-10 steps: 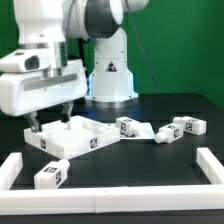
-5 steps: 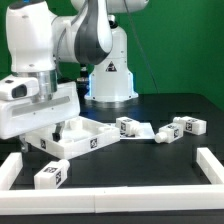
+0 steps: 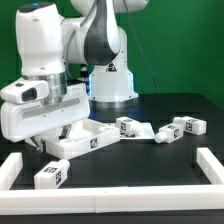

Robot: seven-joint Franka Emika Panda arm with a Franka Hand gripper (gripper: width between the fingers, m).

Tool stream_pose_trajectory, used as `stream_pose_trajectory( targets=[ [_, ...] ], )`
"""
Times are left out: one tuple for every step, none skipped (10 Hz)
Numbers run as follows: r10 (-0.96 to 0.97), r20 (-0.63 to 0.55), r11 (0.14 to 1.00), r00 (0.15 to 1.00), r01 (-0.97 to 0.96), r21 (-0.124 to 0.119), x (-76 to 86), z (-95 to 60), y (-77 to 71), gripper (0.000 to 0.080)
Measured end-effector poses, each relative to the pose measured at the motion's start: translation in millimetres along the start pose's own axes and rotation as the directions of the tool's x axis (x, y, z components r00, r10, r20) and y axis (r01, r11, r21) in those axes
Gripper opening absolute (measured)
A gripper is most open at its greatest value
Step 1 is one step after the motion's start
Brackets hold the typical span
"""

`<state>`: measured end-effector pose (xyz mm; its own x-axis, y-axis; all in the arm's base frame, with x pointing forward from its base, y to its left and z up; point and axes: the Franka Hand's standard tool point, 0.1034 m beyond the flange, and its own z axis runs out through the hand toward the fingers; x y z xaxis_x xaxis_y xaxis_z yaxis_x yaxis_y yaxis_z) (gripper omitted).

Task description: Assemble one leg

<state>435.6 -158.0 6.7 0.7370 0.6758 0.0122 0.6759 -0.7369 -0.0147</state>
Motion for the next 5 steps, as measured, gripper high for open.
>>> stream_pose_trajectory(
  targets=[
    [0.000, 0.000, 1.000, 1.000, 0.000, 0.000, 0.0, 0.0, 0.1, 0.0236],
    [0.000, 0.000, 1.000, 1.000, 0.000, 0.000, 0.0, 0.0, 0.1, 0.0064],
    [0.000, 0.004, 1.000, 1.000, 0.000, 0.010, -0.7, -0.9, 0.5, 0.0064],
    [0.008, 0.018, 0.999, 1.000, -0.009, 0.053, 1.2, -11.9, 11.8, 0.0052],
    [0.062, 0.009, 0.997, 0.998, -0.062, 0.034, 11.7, -24.4, 25.6, 0.0052]
  ],
)
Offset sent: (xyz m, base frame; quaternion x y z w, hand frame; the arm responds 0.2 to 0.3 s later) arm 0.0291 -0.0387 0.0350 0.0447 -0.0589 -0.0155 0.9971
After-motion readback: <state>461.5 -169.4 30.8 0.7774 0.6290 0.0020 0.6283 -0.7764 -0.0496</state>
